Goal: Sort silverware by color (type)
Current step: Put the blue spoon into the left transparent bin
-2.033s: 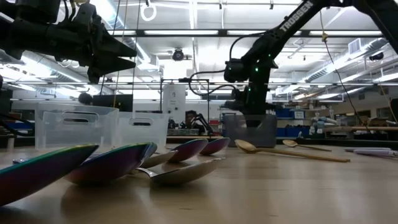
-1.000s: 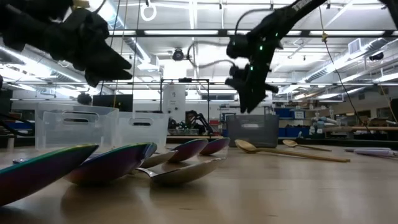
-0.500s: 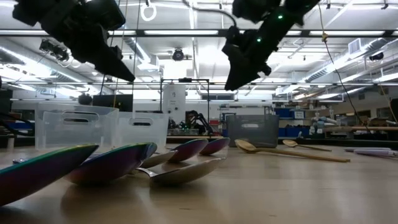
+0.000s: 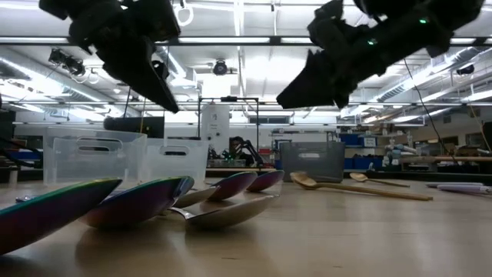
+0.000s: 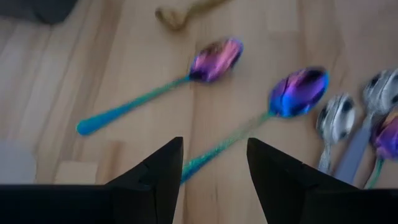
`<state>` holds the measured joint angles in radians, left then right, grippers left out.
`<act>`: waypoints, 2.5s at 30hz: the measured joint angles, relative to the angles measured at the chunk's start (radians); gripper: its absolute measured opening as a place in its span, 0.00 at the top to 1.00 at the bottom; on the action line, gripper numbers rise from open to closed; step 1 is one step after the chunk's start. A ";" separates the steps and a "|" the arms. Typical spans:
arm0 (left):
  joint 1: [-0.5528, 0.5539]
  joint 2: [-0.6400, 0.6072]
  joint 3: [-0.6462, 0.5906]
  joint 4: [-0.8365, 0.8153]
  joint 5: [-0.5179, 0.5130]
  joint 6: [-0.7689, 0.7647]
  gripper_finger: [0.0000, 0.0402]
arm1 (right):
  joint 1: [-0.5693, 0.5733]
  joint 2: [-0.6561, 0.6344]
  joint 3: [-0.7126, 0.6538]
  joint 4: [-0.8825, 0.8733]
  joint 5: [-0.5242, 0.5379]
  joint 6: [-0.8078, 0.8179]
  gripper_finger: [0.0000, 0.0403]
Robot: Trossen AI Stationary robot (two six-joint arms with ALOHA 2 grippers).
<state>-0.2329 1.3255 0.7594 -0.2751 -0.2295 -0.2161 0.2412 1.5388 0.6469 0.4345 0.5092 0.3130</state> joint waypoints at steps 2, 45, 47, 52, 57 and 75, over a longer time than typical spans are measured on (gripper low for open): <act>0.001 0.024 0.026 -0.007 0.008 0.001 0.53 | 0.021 0.016 -0.003 0.024 0.018 -0.004 0.67; 0.032 0.506 0.306 -0.116 0.156 0.597 0.53 | 0.132 0.029 0.006 -0.141 -0.057 0.000 0.67; 0.026 0.516 0.308 -0.098 0.150 0.617 0.53 | 0.131 0.029 0.006 -0.153 -0.056 0.011 0.67; 0.001 0.526 0.308 -0.093 0.109 0.623 0.53 | 0.133 0.030 0.006 -0.173 -0.054 0.034 0.67; -0.010 0.526 0.307 -0.083 0.110 0.631 0.55 | 0.137 0.030 0.006 -0.165 -0.026 0.033 0.67; -0.011 0.574 0.312 -0.144 0.173 0.640 0.96 | 0.137 0.030 0.006 -0.151 -0.030 0.033 0.67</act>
<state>-0.2441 1.8991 1.0713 -0.4188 -0.0568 0.4237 0.3779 1.5684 0.6525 0.2836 0.4788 0.3456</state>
